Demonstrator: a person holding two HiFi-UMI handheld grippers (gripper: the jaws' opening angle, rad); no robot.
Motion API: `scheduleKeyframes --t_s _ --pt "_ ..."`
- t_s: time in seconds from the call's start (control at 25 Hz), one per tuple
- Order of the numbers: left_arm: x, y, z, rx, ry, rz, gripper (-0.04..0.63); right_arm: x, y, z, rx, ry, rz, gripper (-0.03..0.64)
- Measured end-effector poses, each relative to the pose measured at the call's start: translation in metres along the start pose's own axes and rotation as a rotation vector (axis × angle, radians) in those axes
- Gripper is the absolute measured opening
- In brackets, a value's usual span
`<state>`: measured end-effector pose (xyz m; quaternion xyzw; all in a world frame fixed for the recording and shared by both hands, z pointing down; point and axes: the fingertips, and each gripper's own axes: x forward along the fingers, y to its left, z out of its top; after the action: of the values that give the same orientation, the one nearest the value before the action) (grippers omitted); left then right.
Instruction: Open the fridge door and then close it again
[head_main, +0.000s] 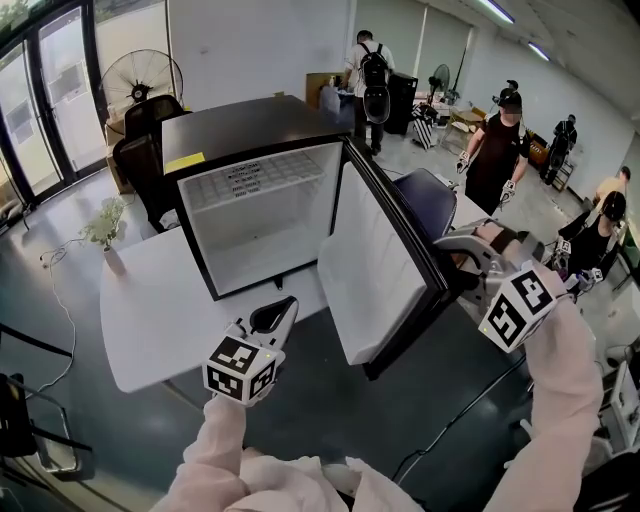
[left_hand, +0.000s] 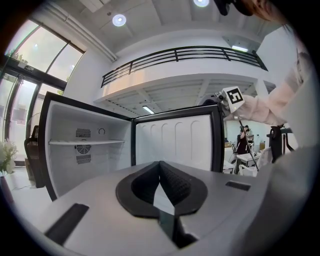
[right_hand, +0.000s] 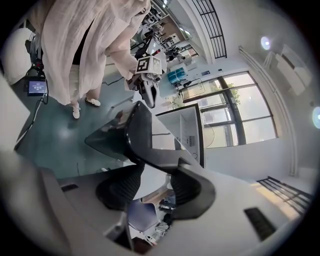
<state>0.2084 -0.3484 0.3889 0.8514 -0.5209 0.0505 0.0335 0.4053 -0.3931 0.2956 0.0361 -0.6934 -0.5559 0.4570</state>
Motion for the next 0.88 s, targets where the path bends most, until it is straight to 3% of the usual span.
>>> scheduleKeyframes --t_s 0.88 --pt "-0.029 0.01 -0.007 -0.016 0.004 0.018 0.011 0.003 -0.004 0.012 0.003 0.071 0.018 0.174"
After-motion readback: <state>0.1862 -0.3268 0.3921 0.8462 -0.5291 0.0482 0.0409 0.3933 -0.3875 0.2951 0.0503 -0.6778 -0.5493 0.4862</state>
